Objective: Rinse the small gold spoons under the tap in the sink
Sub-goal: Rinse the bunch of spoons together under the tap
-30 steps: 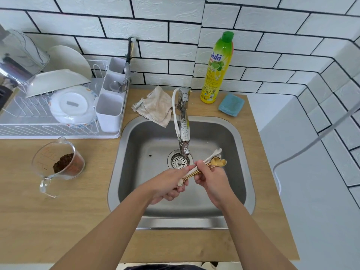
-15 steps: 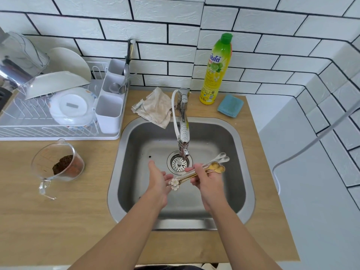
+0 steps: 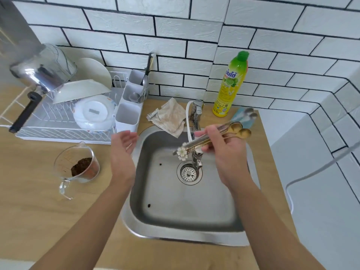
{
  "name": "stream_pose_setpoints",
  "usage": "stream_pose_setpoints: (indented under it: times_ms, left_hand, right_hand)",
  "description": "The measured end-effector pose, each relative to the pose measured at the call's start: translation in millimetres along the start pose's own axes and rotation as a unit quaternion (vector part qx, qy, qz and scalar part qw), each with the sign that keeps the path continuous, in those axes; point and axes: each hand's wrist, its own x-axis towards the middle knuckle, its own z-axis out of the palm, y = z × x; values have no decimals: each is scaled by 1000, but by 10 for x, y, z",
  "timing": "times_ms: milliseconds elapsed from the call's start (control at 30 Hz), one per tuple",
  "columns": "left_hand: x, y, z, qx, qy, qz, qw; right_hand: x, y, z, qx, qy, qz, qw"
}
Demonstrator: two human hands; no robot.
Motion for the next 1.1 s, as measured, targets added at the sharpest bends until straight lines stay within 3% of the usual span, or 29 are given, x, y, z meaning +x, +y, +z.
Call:
stream_pose_setpoints:
  times_ms: [200,433,567,800,933,1100]
  left_hand:
    - [672,460,160,15,25,78,996]
    - [1120,329,166,170,23,138,975]
    - [1223,216,185,235,23,146,961]
    - [1219,73,190,245,15,196,949]
    - [1215,72,183,255,12,207,944]
    - [1223,70,167,265,11,201,943]
  right_hand:
    - [793,96,940,-106,-4,-27,994]
    - [1338,597,1589,-143,-5,42,989]
    - [1421,838,1717,-147,-23,81,986]
    - [1367,1076,1731,-248,-37,111,962]
    - [1336,1099,1737,-235,-56,132,961]
    - [1245,1125,1669,-141,-97,168,971]
